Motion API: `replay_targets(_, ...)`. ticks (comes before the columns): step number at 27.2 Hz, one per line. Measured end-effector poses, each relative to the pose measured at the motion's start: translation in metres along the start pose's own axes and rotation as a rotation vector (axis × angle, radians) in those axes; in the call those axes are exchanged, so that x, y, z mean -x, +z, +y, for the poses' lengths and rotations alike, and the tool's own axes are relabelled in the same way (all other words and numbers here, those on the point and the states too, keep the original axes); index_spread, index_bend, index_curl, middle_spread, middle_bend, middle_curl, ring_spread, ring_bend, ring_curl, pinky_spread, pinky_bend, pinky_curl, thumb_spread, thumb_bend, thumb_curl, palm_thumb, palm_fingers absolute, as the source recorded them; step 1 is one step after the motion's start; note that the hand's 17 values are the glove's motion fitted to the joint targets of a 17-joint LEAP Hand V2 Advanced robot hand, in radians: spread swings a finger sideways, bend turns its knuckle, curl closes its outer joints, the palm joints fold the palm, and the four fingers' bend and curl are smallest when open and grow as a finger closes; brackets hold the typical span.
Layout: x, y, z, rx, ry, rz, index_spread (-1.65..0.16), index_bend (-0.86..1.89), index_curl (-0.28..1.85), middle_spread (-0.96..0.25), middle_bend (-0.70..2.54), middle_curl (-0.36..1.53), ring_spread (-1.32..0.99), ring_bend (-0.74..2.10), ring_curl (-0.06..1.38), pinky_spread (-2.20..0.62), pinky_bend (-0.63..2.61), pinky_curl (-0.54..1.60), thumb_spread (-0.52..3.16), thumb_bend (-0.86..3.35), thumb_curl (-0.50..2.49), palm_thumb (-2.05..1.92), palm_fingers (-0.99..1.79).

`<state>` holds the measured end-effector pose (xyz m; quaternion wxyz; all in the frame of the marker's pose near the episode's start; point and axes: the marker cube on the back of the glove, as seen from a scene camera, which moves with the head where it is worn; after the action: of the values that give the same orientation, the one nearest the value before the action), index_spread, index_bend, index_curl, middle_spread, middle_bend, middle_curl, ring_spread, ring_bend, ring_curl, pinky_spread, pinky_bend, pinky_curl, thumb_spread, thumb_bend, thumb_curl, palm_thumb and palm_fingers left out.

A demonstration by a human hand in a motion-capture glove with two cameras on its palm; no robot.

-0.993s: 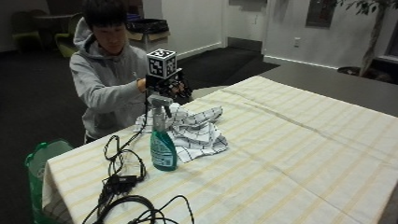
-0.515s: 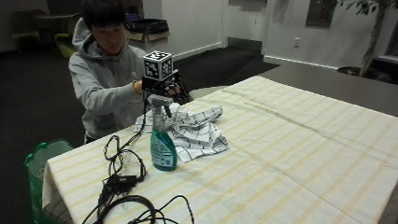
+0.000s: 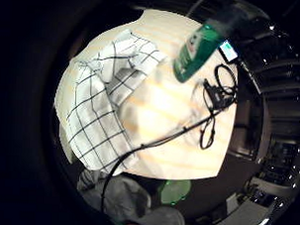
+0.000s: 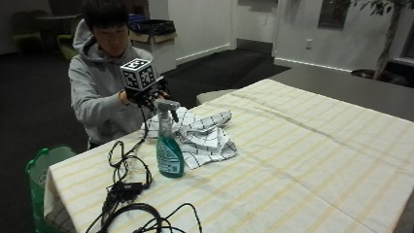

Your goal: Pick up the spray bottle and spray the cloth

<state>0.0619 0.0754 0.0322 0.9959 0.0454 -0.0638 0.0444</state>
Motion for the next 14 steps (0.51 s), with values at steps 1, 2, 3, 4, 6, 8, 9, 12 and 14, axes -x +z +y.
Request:
replay_targets(1,-0.008,0.000,0.004,-0.018,0.018,-0.014,-0.35,0.18,0.31,-0.03,0.26,0.28,0.06,0.18,0.13,0.26,0.26,0.25,1.12,0.14,0.24,0.60,0.34)
replay_targets(2,-0.017,0.000,0.008,-0.036,0.039,-0.027,-0.35,0.16,0.30,-0.03,0.27,0.28,0.06,0.19,0.13,0.26,0.26,0.26,1.12,0.13,0.24,0.60,0.33)
replay_targets(3,-0.025,-0.001,0.011,-0.053,0.060,-0.038,-0.34,0.13,0.30,-0.03,0.26,0.28,0.06,0.20,0.14,0.26,0.27,0.26,1.12,0.12,0.24,0.61,0.32)
replay_targets(4,-0.034,-0.001,0.014,-0.067,0.082,-0.047,-0.34,0.12,0.29,-0.03,0.26,0.29,0.06,0.20,0.14,0.26,0.28,0.27,1.13,0.12,0.25,0.61,0.31)
replay_targets(6,-0.050,-0.001,0.019,-0.086,0.123,-0.064,-0.34,0.09,0.28,-0.03,0.25,0.29,0.06,0.22,0.15,0.26,0.31,0.28,1.13,0.10,0.25,0.60,0.26)
replay_targets(8,-0.063,-0.001,0.023,-0.096,0.159,-0.081,-0.34,0.07,0.26,-0.03,0.24,0.29,0.07,0.23,0.16,0.26,0.34,0.30,1.12,0.08,0.25,0.59,0.23)
replay_targets(9,-0.068,-0.002,0.024,-0.101,0.173,-0.087,-0.34,0.07,0.25,-0.03,0.24,0.29,0.07,0.23,0.17,0.26,0.35,0.30,1.12,0.07,0.25,0.59,0.21)
replay_targets(12,-0.083,-0.003,0.023,-0.124,0.192,-0.103,-0.34,0.07,0.23,-0.02,0.24,0.30,0.07,0.25,0.18,0.26,0.38,0.32,1.12,0.05,0.26,0.59,0.18)
replay_targets(14,-0.092,-0.005,0.019,-0.140,0.200,-0.122,-0.33,0.08,0.22,-0.02,0.24,0.30,0.07,0.26,0.19,0.26,0.40,0.32,1.11,0.04,0.27,0.59,0.17)
